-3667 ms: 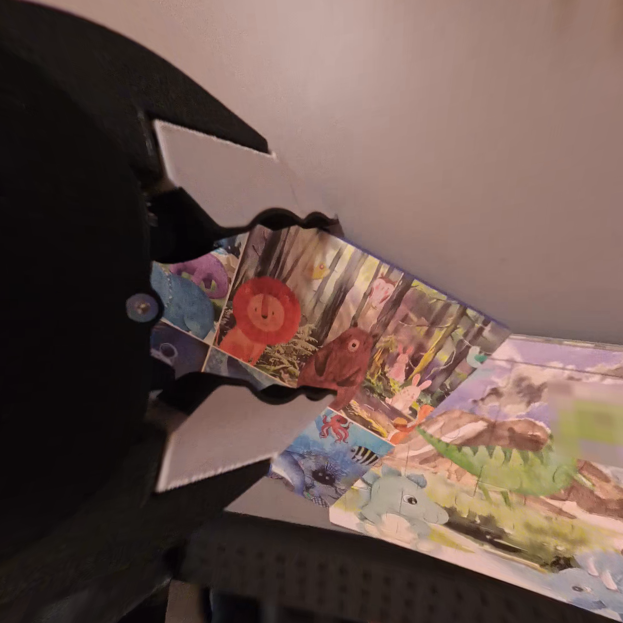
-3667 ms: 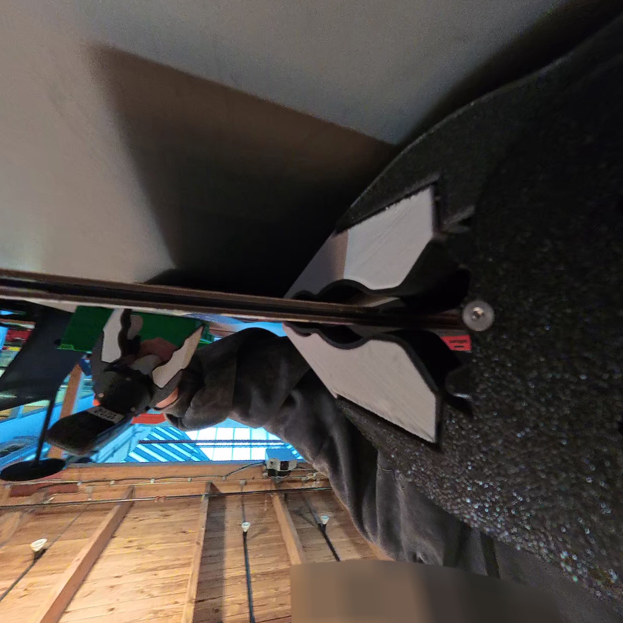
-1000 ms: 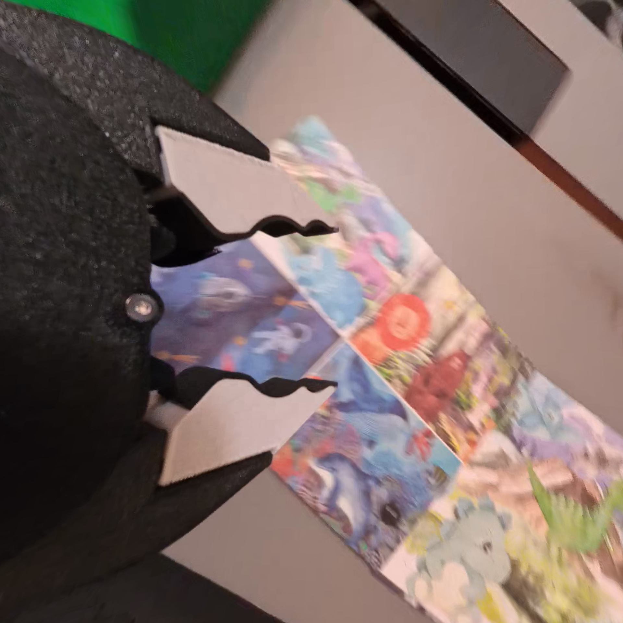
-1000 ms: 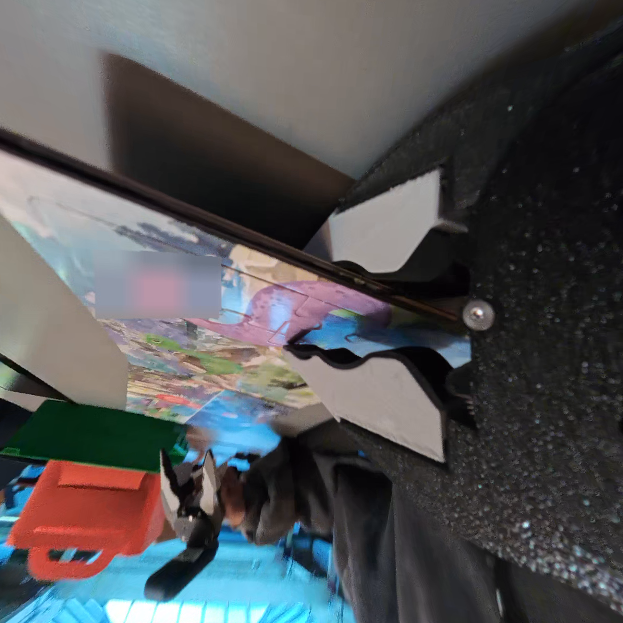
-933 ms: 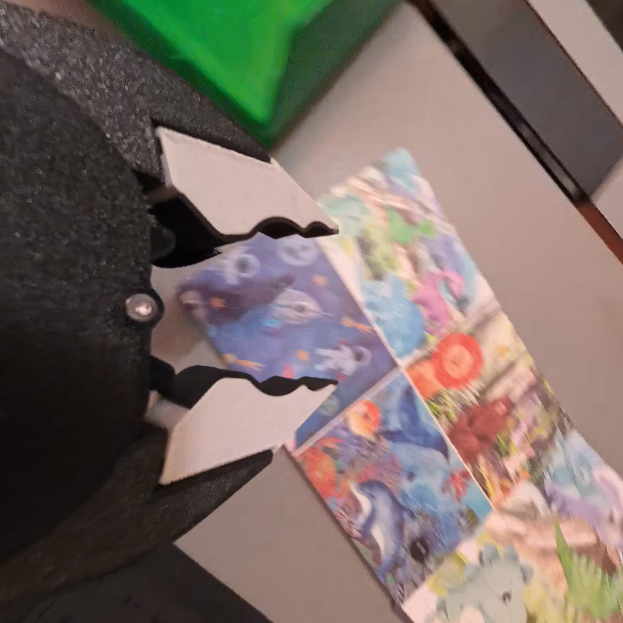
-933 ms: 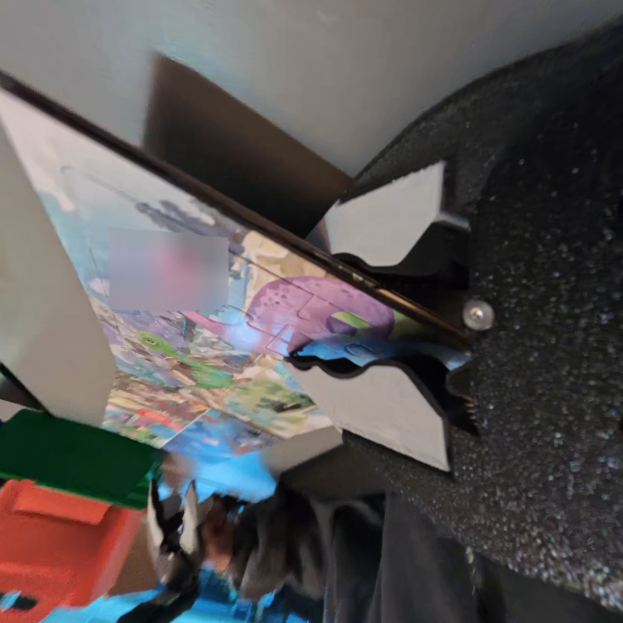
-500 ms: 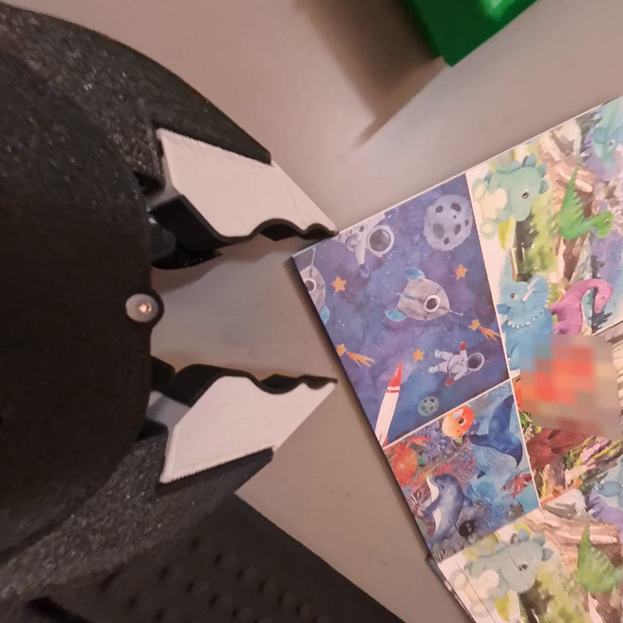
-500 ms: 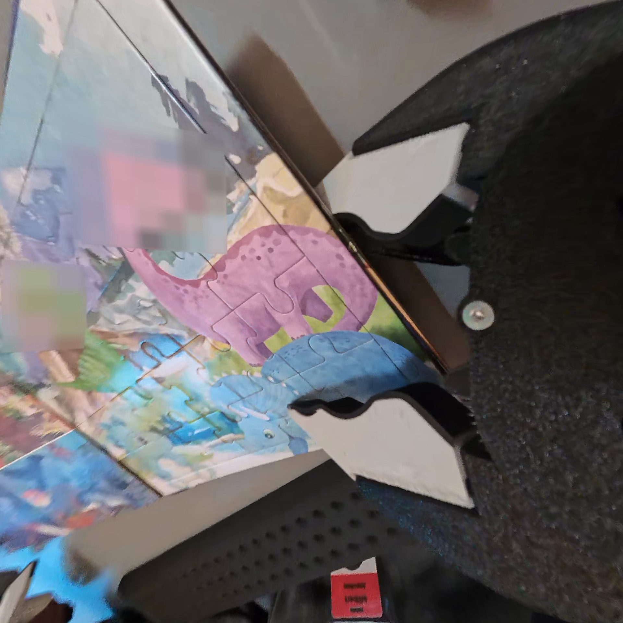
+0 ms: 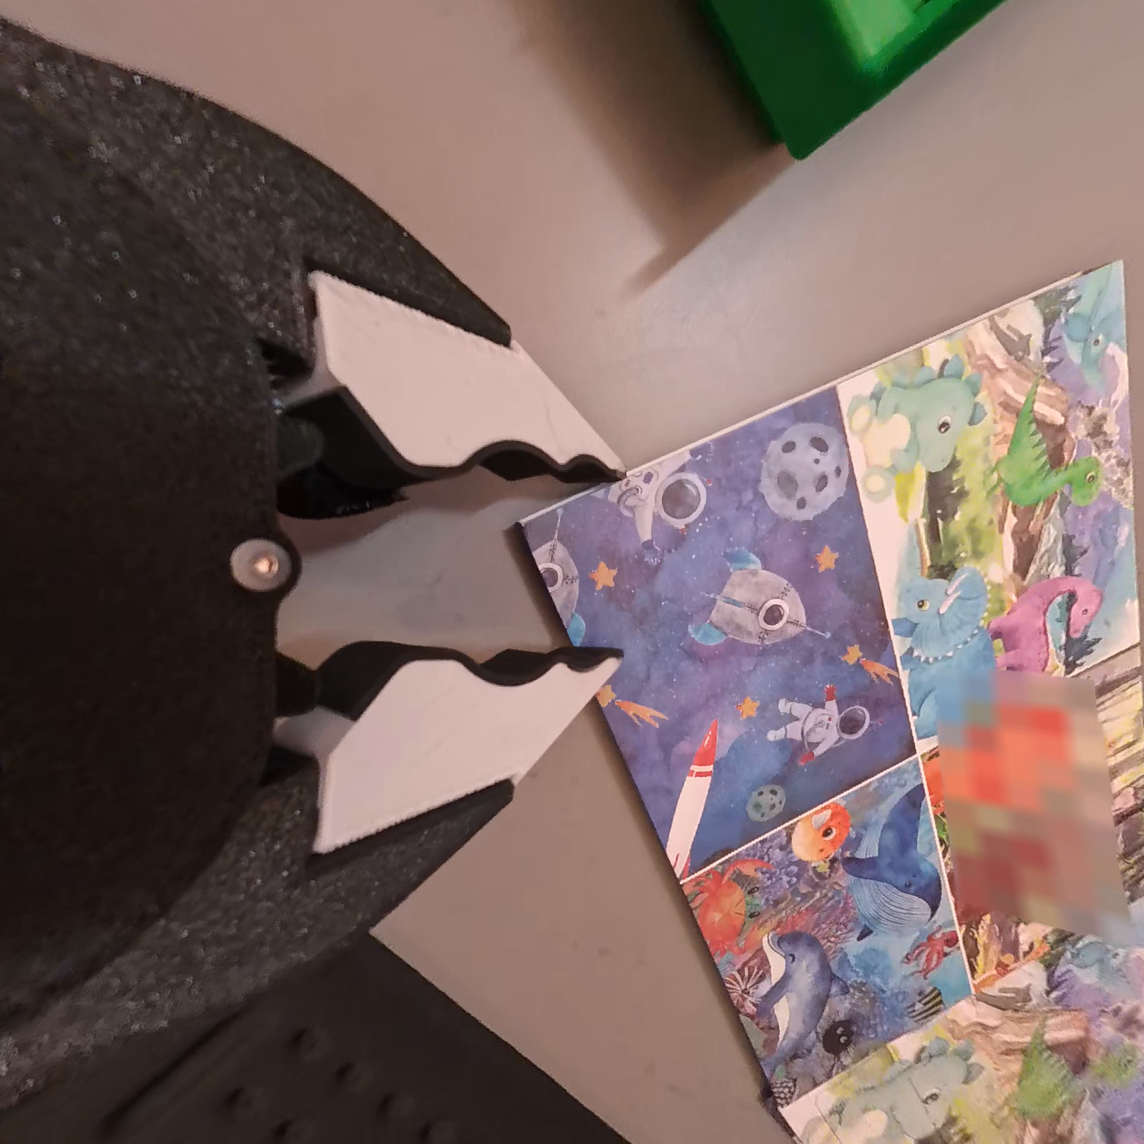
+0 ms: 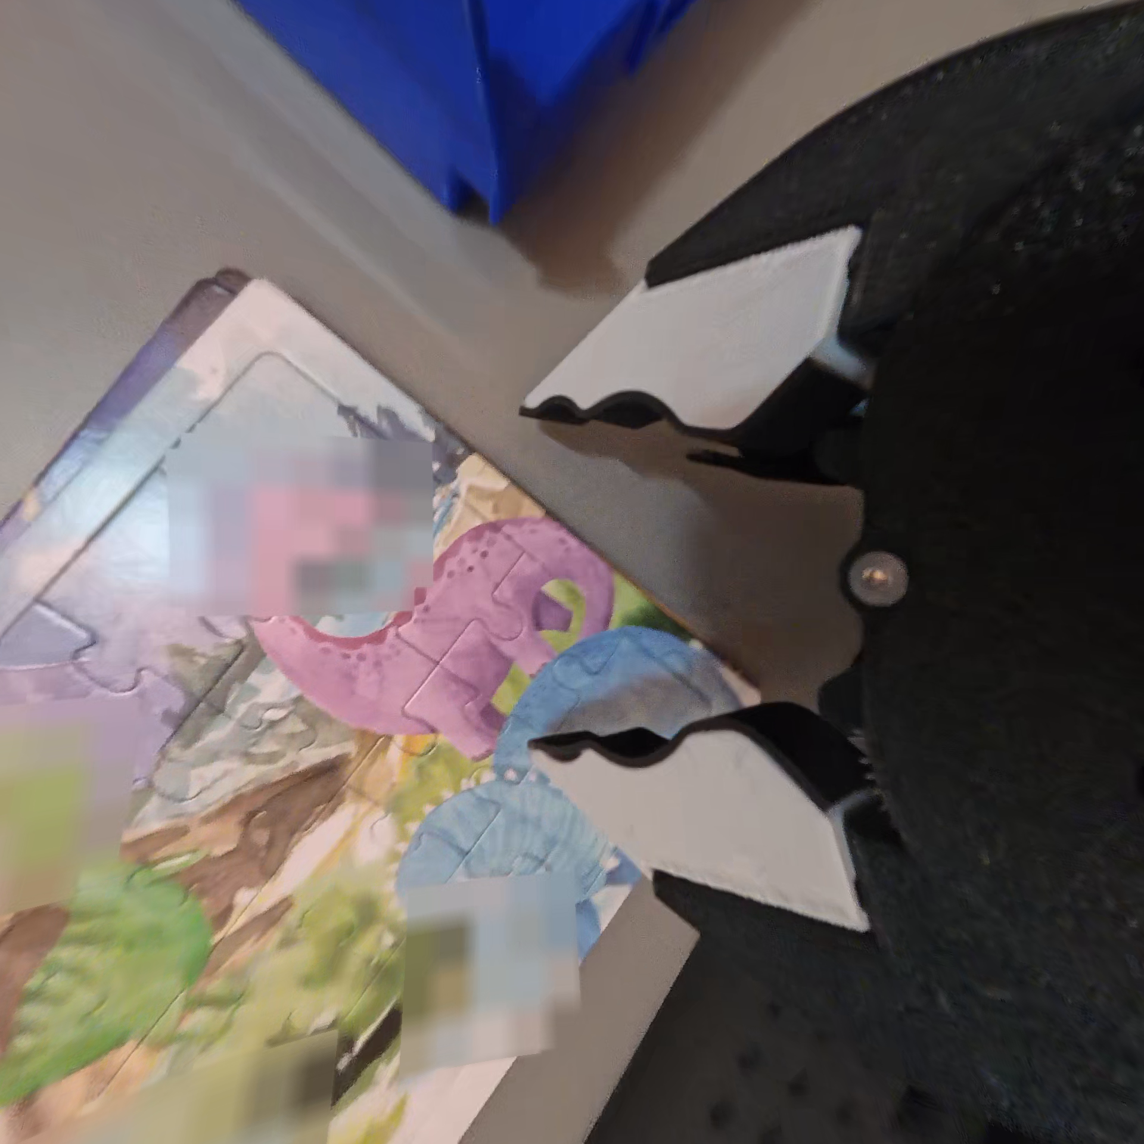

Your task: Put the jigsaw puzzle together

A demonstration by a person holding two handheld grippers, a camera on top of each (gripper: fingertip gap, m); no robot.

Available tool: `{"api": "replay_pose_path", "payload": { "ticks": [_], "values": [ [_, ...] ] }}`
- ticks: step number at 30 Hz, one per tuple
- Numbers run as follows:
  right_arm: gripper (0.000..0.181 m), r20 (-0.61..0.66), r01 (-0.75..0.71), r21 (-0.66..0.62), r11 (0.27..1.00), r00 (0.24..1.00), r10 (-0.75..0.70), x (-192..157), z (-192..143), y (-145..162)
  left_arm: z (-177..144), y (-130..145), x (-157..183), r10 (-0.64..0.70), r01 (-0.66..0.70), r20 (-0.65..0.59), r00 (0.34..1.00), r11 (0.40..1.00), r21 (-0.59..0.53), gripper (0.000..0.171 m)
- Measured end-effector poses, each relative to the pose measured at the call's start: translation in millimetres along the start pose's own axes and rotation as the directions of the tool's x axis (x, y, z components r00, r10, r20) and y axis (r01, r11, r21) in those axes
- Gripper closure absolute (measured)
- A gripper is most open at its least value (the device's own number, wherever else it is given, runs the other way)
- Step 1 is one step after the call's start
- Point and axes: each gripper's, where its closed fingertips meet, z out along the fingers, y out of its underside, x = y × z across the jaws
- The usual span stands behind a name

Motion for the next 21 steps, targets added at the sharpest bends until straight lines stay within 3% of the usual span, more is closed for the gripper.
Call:
{"api": "replay_pose_path", "payload": {
  "ticks": [3, 5, 6, 7, 8, 10, 12, 16, 17, 19, 21],
  "values": [
    [0.085, -0.027, 0.101, 0.016, 0.995, 0.995, -0.101, 4, -19, 4, 0, 0, 0, 0.006, -0.006, 0.004, 1.000, 1.000, 0.003, 0.118],
    [0.102, 0.066, 0.214, 0.147, 0.966, 0.972, -0.225, -16, -36, 2, 0, 0, 0, 0.006, -0.006, -0.001, 1.000, 1.000, 0.000, 0.118],
    [0.101, 0.112, 0.278, 0.202, 0.939, 0.946, -0.304, -32, -41, 6, 0, 0, 0, 0.007, -0.007, -0.006, 1.000, 1.000, 0.001, 0.118],
    [0.088, 0.098, 0.322, 0.230, 0.918, 0.931, -0.351, -39, -40, 10, 0, 0, 1, 0.005, -0.005, -0.015, 1.000, 1.000, 0.003, 0.118],
    [0.082, 0.068, 0.367, 0.198, 0.909, 0.920, -0.386, -43, -31, 19, -1, -1, 1, -0.005, 0.005, -0.029, 1.000, 1.000, 0.009, 0.117],
    [0.087, -0.023, 0.468, 0.105, 0.878, 0.883, -0.468, -42, -11, 39, -1, -3, 2, -0.049, 0.051, -0.062, 0.997, 0.998, 0.029, 0.115],
    [0.096, -0.012, 0.454, 0.165, 0.875, 0.888, -0.459, -48, -15, 40, -2, -7, 3, -0.100, 0.106, -0.099, 0.990, 0.993, 0.053, 0.110],
    [0.088, 0.222, 0.331, 0.289, 0.899, 0.890, -0.399, -71, -42, 45, -4, -7, 2, -0.136, 0.146, -0.119, 0.983, 0.987, 0.075, 0.111],
    [0.079, 0.208, 0.346, 0.275, 0.897, 0.889, -0.407, -69, -40, 48, -4, -7, 2, -0.136, 0.145, -0.119, 0.984, 0.987, 0.073, 0.110],
    [0.083, 0.095, 0.412, 0.201, 0.889, 0.895, -0.436, -54, -24, 54, -7, -7, -1, -0.138, 0.148, -0.113, 0.984, 0.986, 0.081, 0.107],
    [0.088, 0.109, 0.418, 0.198, 0.887, 0.890, -0.443, -55, -11, 54, -10, -13, -6, -0.147, 0.159, -0.106, 0.983, 0.981, 0.108, 0.106]
  ]
}}
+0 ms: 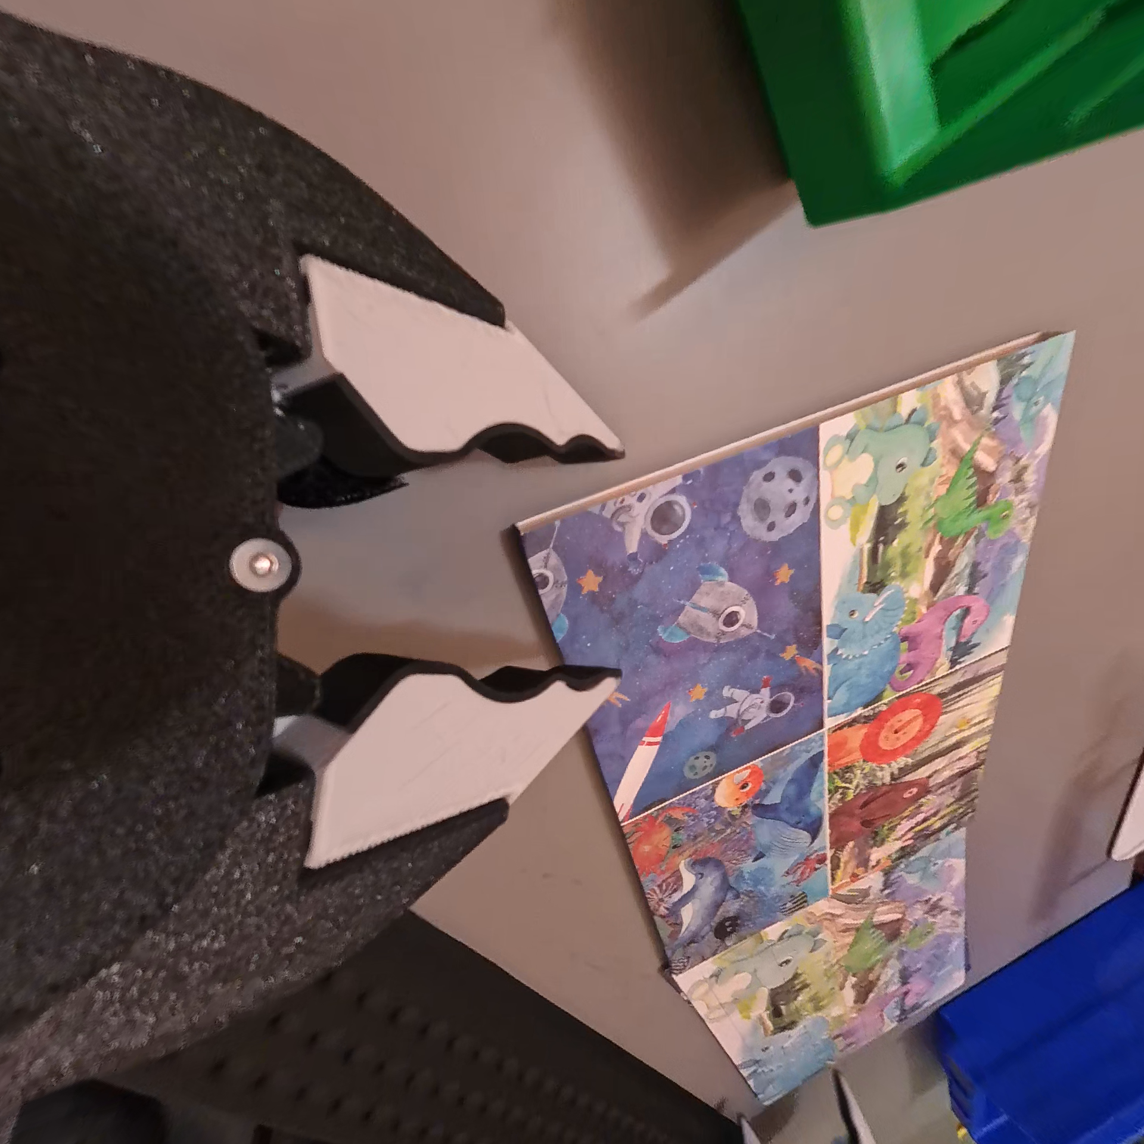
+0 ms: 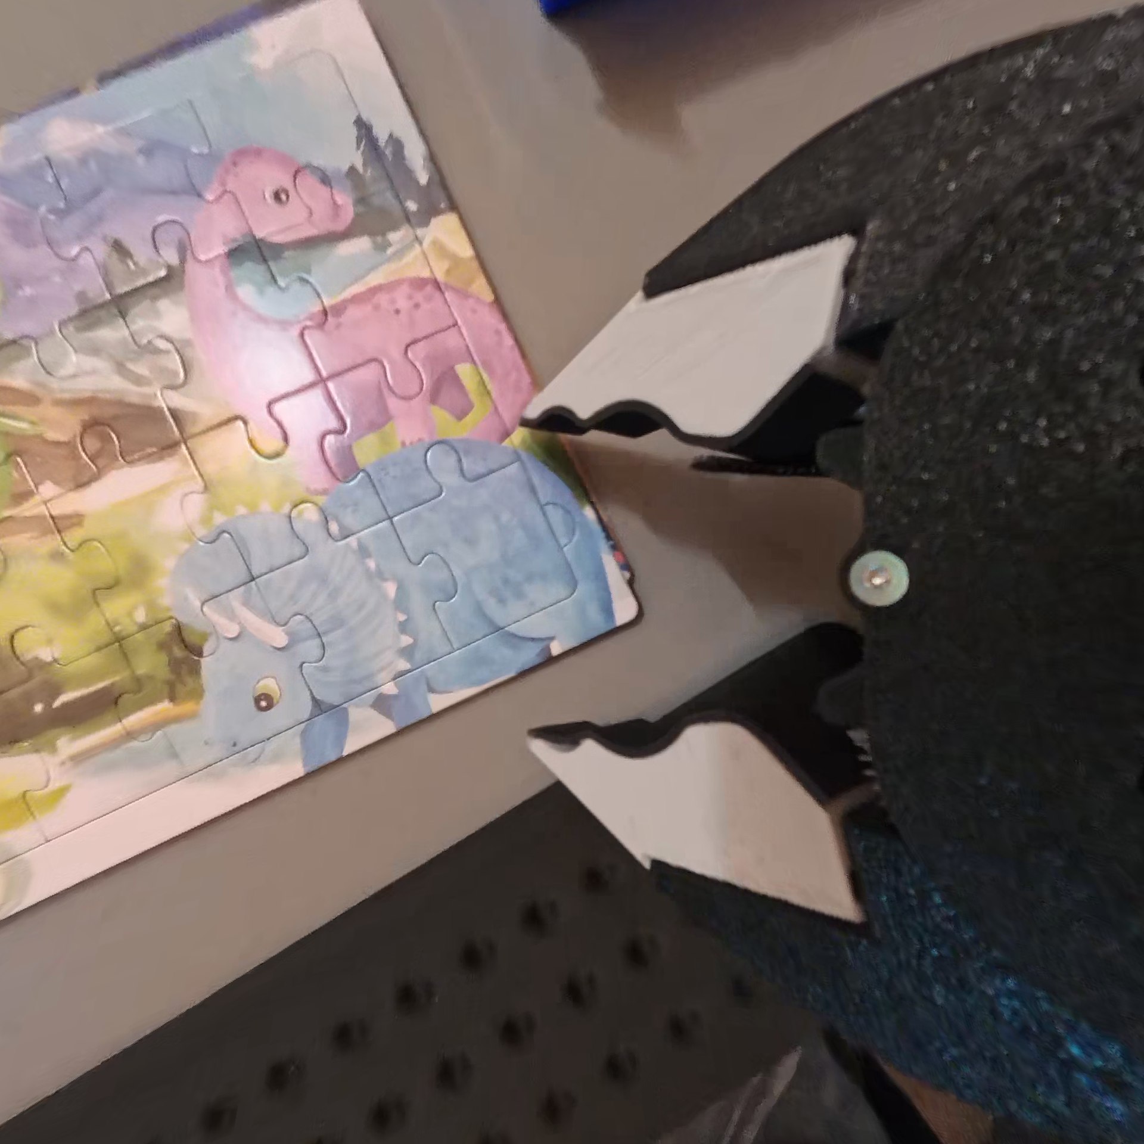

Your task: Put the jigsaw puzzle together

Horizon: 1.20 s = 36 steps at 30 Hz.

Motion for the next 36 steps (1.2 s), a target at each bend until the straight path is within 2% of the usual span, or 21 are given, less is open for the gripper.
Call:
{"api": "replay_pose_path", "payload": {
  "ticks": [3, 4, 7, 10, 12, 14, 15, 16, 17, 18, 20, 23, 24, 28, 32, 36],
  "values": [
    [0.089, 0.009, -0.032, 0.068, 0.997, 0.999, 0.032, 9, 8, -13, 9, -3, 7, -0.018, 0.018, -0.049, 0.999, 1.000, -0.004, 0.102],
    [0.090, 0.002, -0.056, 0.082, 0.995, 0.998, 0.056, 14, 10, -17, 13, -1, 10, -0.011, 0.010, -0.046, 0.999, 1.000, -0.021, 0.096],
    [0.095, -0.048, -0.049, 0.091, 0.995, 0.997, 0.054, 21, 18, -23, 11, 7, 11, 0.052, -0.051, 0.017, 0.998, 0.996, -0.072, 0.096],
    [0.098, -0.066, -0.059, 0.100, 0.993, 0.996, 0.066, 21, 20, -26, 0, 17, 8, 0.076, -0.068, 0.096, 0.992, 0.994, -0.088, 0.115],
    [0.098, -0.061, -0.065, 0.114, 0.991, 0.995, 0.073, 18, 19, -27, -9, 26, 5, 0.088, -0.075, 0.158, 0.983, 0.994, -0.085, 0.137],
    [0.098, -0.058, -0.064, 0.109, 0.992, 0.996, 0.070, 19, 18, -28, -13, 34, 9, 0.046, -0.038, 0.156, 0.987, 0.998, -0.053, 0.137],
    [0.111, -0.041, -0.073, 0.104, 0.992, 0.996, 0.078, 16, 14, -29, -15, 37, 11, 0.027, -0.023, 0.152, 0.988, 0.999, -0.030, 0.140],
    [0.116, -0.017, -0.102, 0.108, 0.989, 0.994, 0.104, 14, 8, -31, -17, 39, 12, 0.008, -0.007, 0.145, 0.989, 1.000, -0.010, 0.143],
    [0.109, -0.007, -0.129, 0.130, 0.983, 0.991, 0.131, 15, 0, -34, -18, 40, 13, -0.013, 0.012, 0.138, 0.990, 1.000, 0.003, 0.145],
    [0.110, -0.021, -0.148, 0.162, 0.976, 0.988, 0.153, 19, -11, -36, -19, 41, 13, -0.027, 0.027, 0.134, 0.991, 1.000, 0.006, 0.146],
    [0.109, -0.035, -0.231, 0.202, 0.952, 0.970, 0.242, 31, -23, -29, -20, 43, 14, -0.026, 0.026, 0.139, 0.990, 1.000, 0.000, 0.147],
    [0.104, 0.103, -0.409, 0.162, 0.898, 0.912, 0.397, 27, -10, -17, -20, 46, 20, -0.018, 0.022, 0.140, 0.990, 0.999, -0.028, 0.146],
    [0.103, 0.124, -0.422, 0.155, 0.893, 0.905, 0.406, 22, -3, -18, -20, 48, 22, -0.019, 0.025, 0.138, 0.990, 0.999, -0.038, 0.146],
    [0.099, -0.004, -0.415, 0.185, 0.891, 0.906, 0.423, 24, 8, -23, -23, 52, 26, -0.030, 0.036, 0.163, 0.986, 0.999, -0.033, 0.146],
    [0.115, -0.063, -0.435, 0.139, 0.890, 0.893, 0.446, 18, 3, -12, -27, 57, 27, -0.046, 0.049, 0.174, 0.984, 0.999, -0.011, 0.146],
    [0.123, -0.013, -0.482, 0.111, 0.869, 0.874, 0.486, -10, -10, 9, -31, 61, 29, -0.052, 0.054, 0.183, 0.982, 0.999, -0.006, 0.146]
  ]
}}
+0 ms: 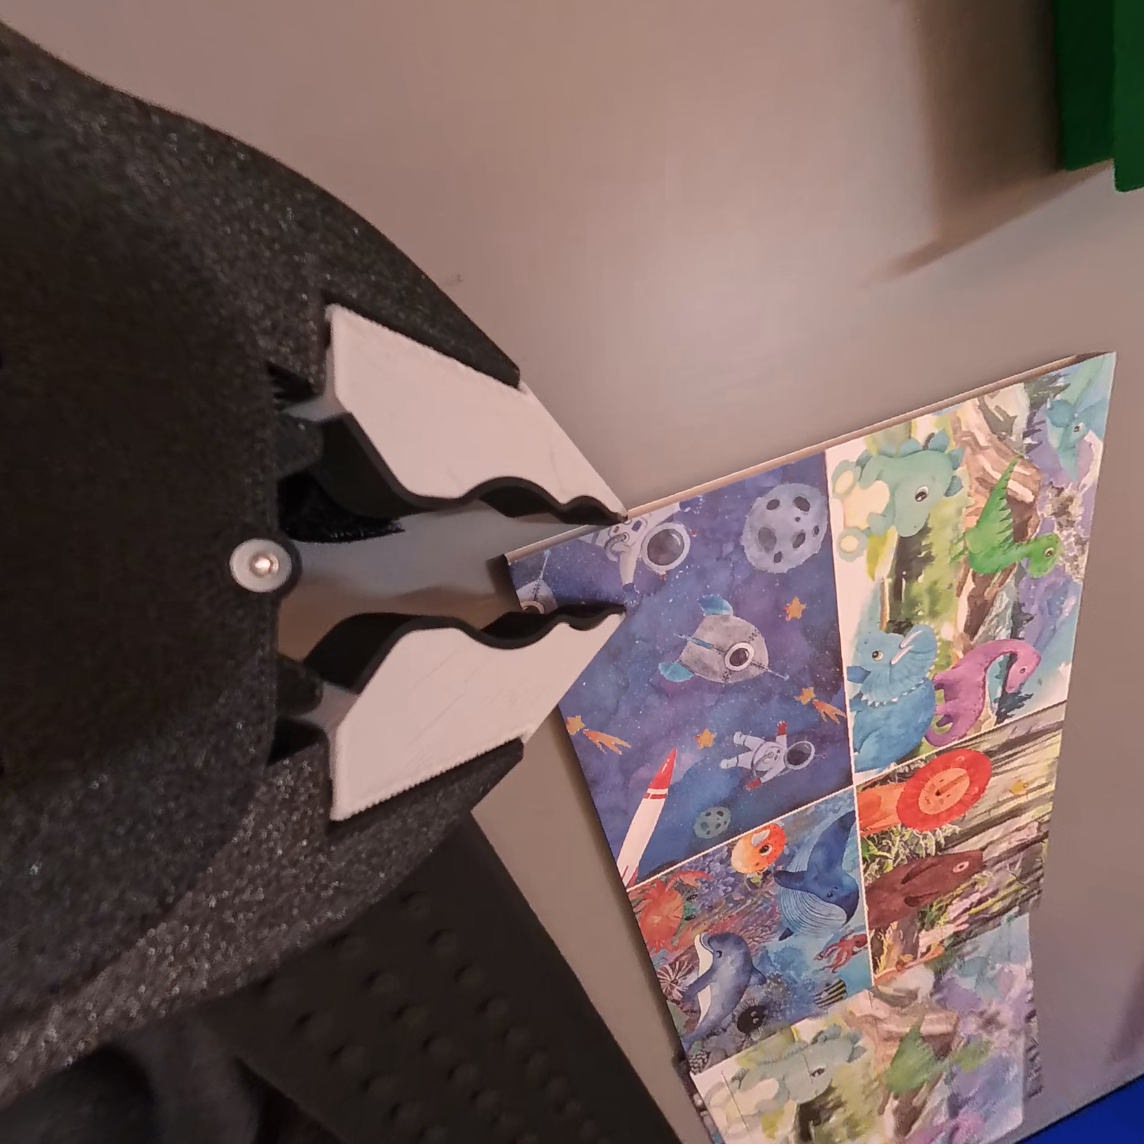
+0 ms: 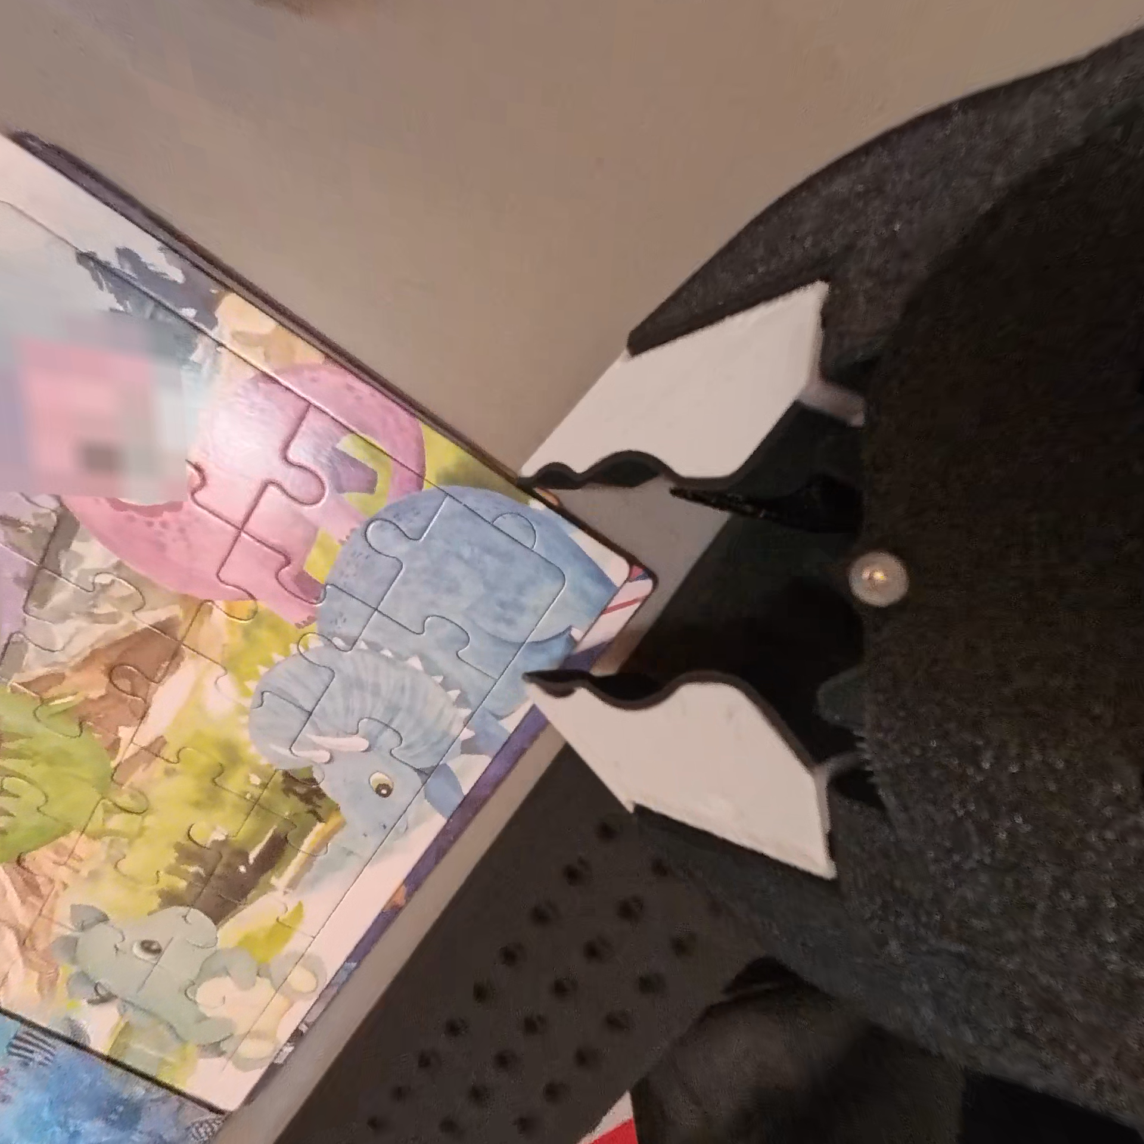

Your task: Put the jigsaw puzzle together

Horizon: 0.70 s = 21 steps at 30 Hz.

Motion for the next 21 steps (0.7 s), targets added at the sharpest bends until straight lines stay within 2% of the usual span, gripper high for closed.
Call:
{"api": "replay_pose_path", "payload": {
  "ticks": [3, 6, 8, 10, 12, 14, 17, 19, 21],
  "values": [
    [0.135, 0.035, -0.046, -0.005, 0.999, 0.998, 0.046, 0, -10, 11, -3, 4, 3, -0.002, 0.002, -0.007, 1.000, 1.000, -0.007, 0.146],
    [0.123, 0.004, -0.072, 0.084, 0.994, 0.997, 0.071, 14, -13, -5, -5, 6, 6, -0.001, 0.000, -0.039, 0.999, 0.999, -0.034, 0.146],
    [0.121, -0.046, -0.021, 0.099, 0.995, 0.999, 0.025, 20, -11, -16, -6, 3, 3, 0.003, -0.007, -0.041, 0.999, 0.996, -0.085, 0.142],
    [0.125, -0.073, 0.060, 0.103, 0.993, 0.996, -0.052, 24, -11, -36, -10, -13, -4, 0.058, -0.054, 0.027, 0.998, 0.989, -0.139, 0.121],
    [0.124, -0.074, 0.131, 0.097, 0.987, 0.989, -0.125, 20, -7, -64, -4, -56, 16, 0.197, -0.195, 0.011, 0.980, 0.975, -0.110, 0.113],
    [0.117, -0.008, 0.209, 0.080, 0.975, 0.978, -0.209, 5, 7, -101, 22, -98, 63, 0.350, -0.363, -0.121, 0.929, 0.926, -0.104, 0.106],
    [0.117, 0.101, 0.413, 0.092, 0.906, 0.901, -0.421, -21, 49, -159, 87, -132, 128, 0.539, -0.606, -0.335, 0.773, 0.783, -0.140, 0.102],
    [0.117, 0.191, 0.509, 0.079, 0.857, 0.836, -0.514, -30, 79, -177, 130, -140, 148, 0.561, -0.680, -0.444, 0.699, 0.714, -0.167, 0.096],
    [0.109, 0.219, 0.559, 0.016, 0.829, 0.807, -0.549, -17, 100, -183, 163, -142, 153, 0.509, -0.679, -0.513, 0.692, 0.700, -0.221, 0.087]
  ]
}}
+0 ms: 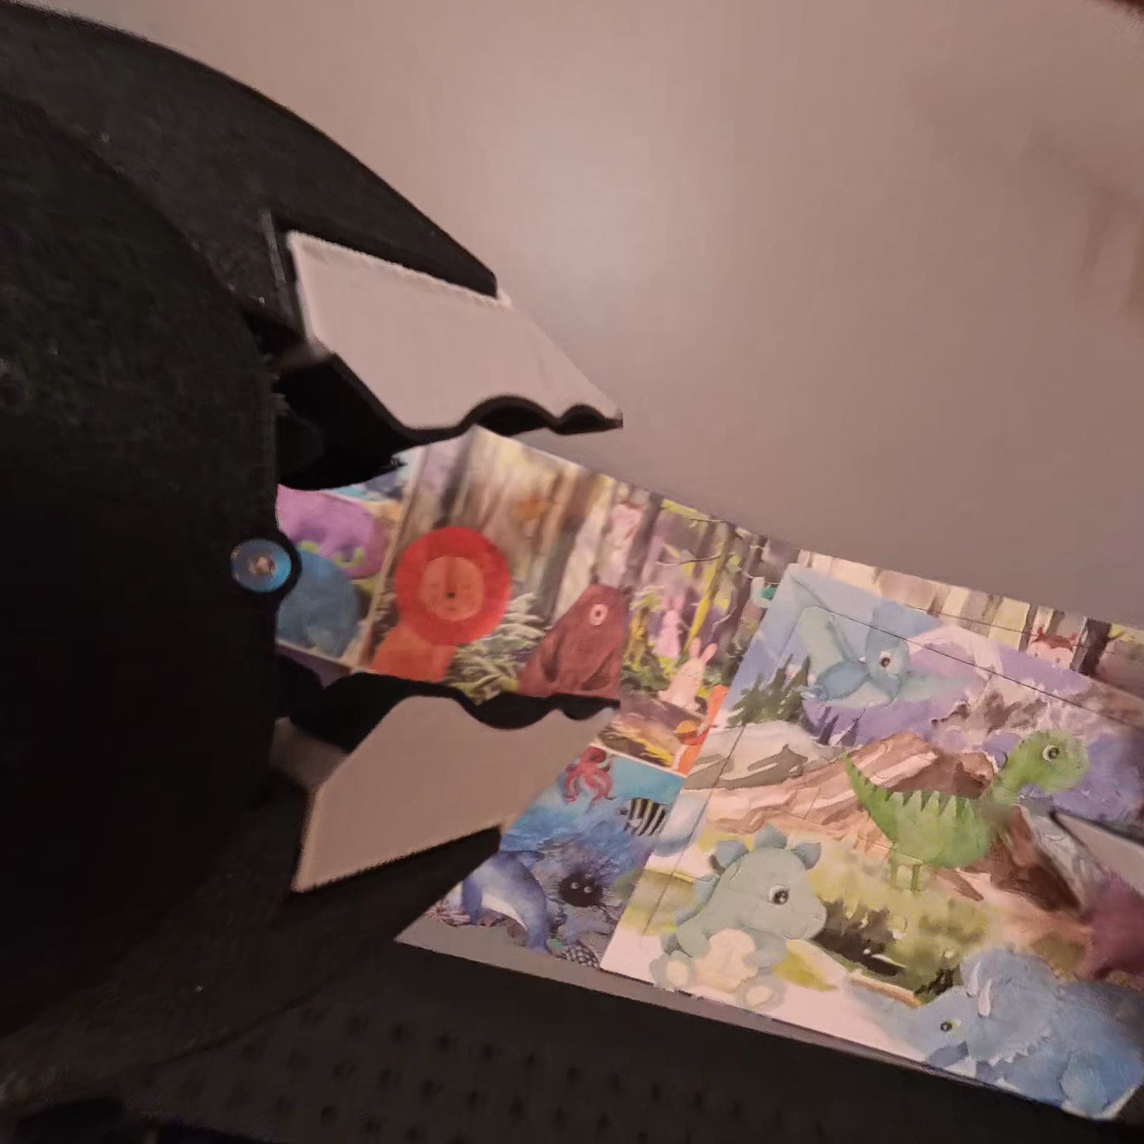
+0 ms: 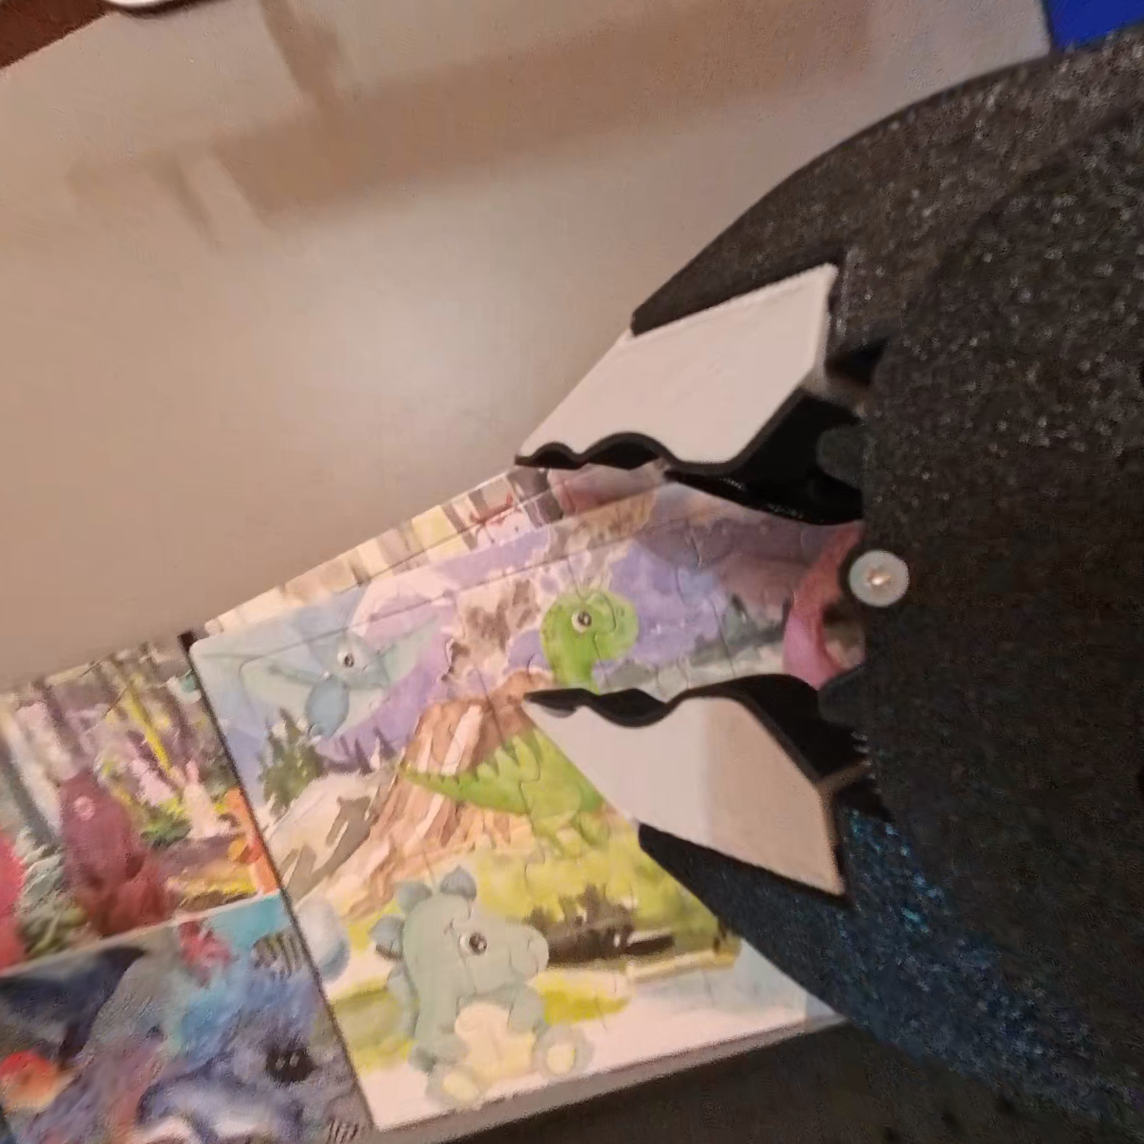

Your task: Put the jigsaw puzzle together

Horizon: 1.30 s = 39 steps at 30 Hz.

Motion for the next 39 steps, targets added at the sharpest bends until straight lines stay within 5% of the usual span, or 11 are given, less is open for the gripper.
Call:
{"api": "replay_pose_path", "payload": {
  "ticks": [5, 13, 20, 25, 29, 32, 35, 38, 39],
  "values": [
    [0.107, -0.052, -0.032, -0.100, 0.994, 0.998, 0.027, 35, 0, 36, 34, 16, -2, -0.003, -0.001, -0.067, 0.998, 0.998, -0.058, 0.084],
    [0.103, 0.045, -0.173, -0.053, 0.983, 0.983, 0.176, 12, -9, 50, 32, 29, 14, 0.007, -0.008, -0.052, 0.999, 1.000, -0.017, 0.097],
    [0.135, -0.002, -0.130, -0.080, 0.988, 0.992, 0.130, 16, -5, 49, 33, 30, 19, 0.012, -0.012, -0.034, 0.999, 1.000, -0.021, 0.098],
    [0.132, -0.129, -0.228, -0.010, 0.974, 0.966, 0.224, 17, -48, 57, -12, 63, -4, -0.118, 0.116, 0.149, 0.982, 0.993, 0.024, 0.089],
    [0.116, -0.216, -0.446, 0.087, 0.891, 0.865, 0.454, -6, -89, 105, -91, 140, -26, -0.412, 0.365, 0.347, 0.843, 0.911, 0.194, 0.087],
    [0.111, -0.205, -0.631, 0.157, 0.760, 0.732, 0.650, -25, -90, 147, -114, 206, -18, -0.631, 0.559, 0.363, 0.685, 0.776, 0.293, 0.082],
    [0.122, -0.146, -0.718, 0.249, 0.651, 0.636, 0.758, -39, -84, 154, -108, 219, 6, -0.742, 0.626, 0.238, 0.627, 0.662, 0.413, 0.084],
    [0.124, -0.134, -0.745, 0.240, 0.622, 0.609, 0.782, -53, -76, 148, -97, 206, 30, -0.751, 0.646, 0.142, 0.645, 0.635, 0.424, 0.098],
    [0.120, -0.159, -0.737, 0.237, 0.633, 0.613, 0.774, -55, -74, 146, -95, 201, 32, -0.748, 0.632, 0.150, 0.647, 0.636, 0.442, 0.091]
  ]
}}
